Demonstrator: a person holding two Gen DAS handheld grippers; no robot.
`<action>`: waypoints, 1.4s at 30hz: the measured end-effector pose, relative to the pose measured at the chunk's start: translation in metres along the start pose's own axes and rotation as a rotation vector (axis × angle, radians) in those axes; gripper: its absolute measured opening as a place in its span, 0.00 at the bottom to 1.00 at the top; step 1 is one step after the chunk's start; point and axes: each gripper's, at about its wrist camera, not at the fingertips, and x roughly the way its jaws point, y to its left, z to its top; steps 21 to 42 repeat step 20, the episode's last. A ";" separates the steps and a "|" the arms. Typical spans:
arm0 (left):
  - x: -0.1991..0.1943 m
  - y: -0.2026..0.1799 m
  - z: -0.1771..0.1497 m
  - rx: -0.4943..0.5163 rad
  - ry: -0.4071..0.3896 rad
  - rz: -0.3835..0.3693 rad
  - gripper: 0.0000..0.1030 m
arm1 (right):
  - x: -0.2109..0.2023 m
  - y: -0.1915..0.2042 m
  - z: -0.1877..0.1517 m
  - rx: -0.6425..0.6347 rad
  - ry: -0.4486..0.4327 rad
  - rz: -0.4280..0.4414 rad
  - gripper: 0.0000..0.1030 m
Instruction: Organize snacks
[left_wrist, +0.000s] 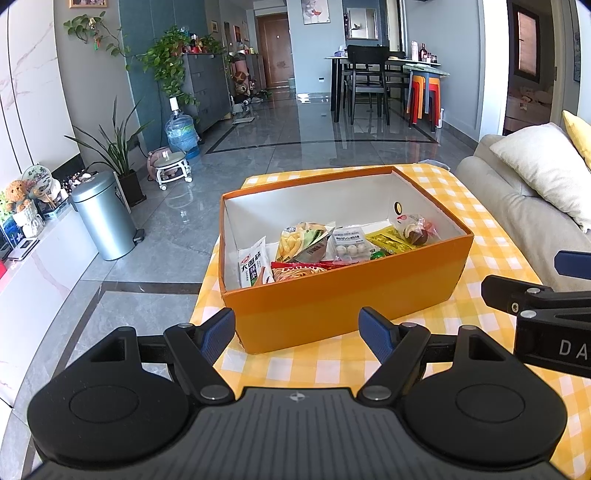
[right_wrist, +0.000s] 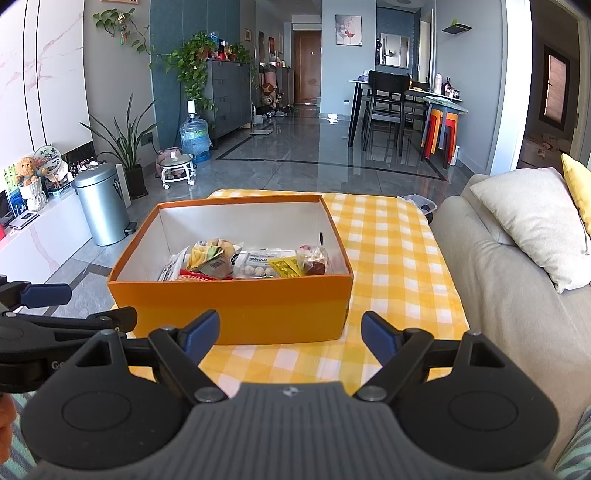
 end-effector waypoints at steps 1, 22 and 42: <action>-0.001 0.000 0.000 0.001 -0.001 0.002 0.86 | 0.001 0.000 -0.001 0.000 0.001 0.000 0.79; -0.001 0.004 0.000 0.016 0.000 -0.004 0.87 | 0.004 -0.002 -0.001 0.006 0.020 -0.003 0.79; -0.001 0.004 0.000 0.016 0.000 -0.004 0.87 | 0.004 -0.002 -0.001 0.006 0.020 -0.003 0.79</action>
